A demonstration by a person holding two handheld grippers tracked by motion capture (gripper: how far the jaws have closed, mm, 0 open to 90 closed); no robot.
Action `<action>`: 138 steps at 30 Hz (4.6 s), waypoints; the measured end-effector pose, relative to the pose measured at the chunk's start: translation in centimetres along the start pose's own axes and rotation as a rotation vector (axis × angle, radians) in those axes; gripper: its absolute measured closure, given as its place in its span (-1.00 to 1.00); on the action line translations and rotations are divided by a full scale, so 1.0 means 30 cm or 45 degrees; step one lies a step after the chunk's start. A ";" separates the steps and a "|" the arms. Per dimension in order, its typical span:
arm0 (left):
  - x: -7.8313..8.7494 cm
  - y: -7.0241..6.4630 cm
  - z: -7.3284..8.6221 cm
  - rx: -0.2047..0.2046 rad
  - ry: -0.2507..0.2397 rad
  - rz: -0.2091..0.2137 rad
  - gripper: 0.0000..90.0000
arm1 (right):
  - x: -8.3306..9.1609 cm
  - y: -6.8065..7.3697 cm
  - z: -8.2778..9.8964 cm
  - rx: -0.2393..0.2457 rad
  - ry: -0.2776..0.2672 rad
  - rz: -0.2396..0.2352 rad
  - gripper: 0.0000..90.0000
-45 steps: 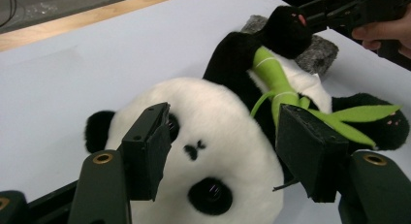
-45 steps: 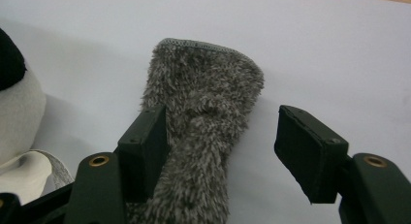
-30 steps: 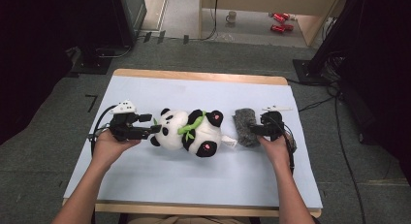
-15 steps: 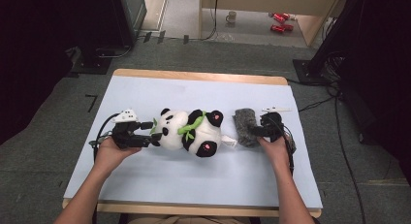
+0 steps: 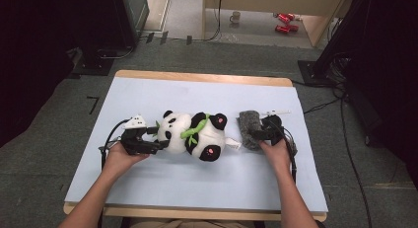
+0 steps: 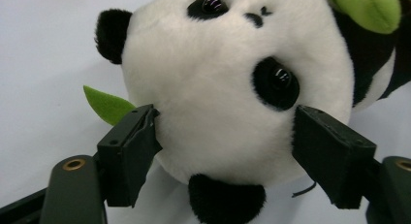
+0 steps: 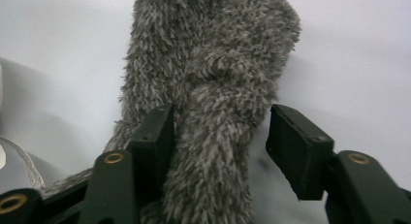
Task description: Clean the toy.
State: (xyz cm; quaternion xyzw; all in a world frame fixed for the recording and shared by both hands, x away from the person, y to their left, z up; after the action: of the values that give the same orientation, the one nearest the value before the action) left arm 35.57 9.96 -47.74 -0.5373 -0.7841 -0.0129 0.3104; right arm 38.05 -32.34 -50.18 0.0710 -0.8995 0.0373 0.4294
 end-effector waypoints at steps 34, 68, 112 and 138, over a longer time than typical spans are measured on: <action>-0.064 -0.046 0.004 0.063 -0.061 -0.002 -0.25 | 0.061 -0.045 -0.039 -0.159 0.076 -0.091 0.71; -0.062 -0.034 0.011 0.057 -0.078 0.015 -0.33 | 0.202 0.005 -0.127 -0.080 0.046 -0.120 0.70; -0.049 -0.045 -0.018 0.029 -0.047 -0.019 0.04 | 0.218 0.661 -0.504 0.297 0.062 -0.369 0.70; -0.056 -0.051 -0.022 0.015 -0.010 -0.052 0.24 | 0.095 0.684 -0.413 0.320 0.151 -0.302 0.70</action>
State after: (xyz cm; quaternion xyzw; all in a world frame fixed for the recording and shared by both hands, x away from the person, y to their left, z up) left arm 34.96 7.67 -47.56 -0.5193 -0.7962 -0.0127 0.3101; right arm 42.49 -10.79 -40.29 0.2273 -0.8462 0.1026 0.4709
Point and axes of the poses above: each handheld gripper's, and its own axes: x roughly backward along the jaws, z roughly out of its underside, y roughly to its left, the point moved 3 cm from there along -x, roughly forward along the jaws, and after that the axes turned 11 degrees about z, right-handed, at the moved point
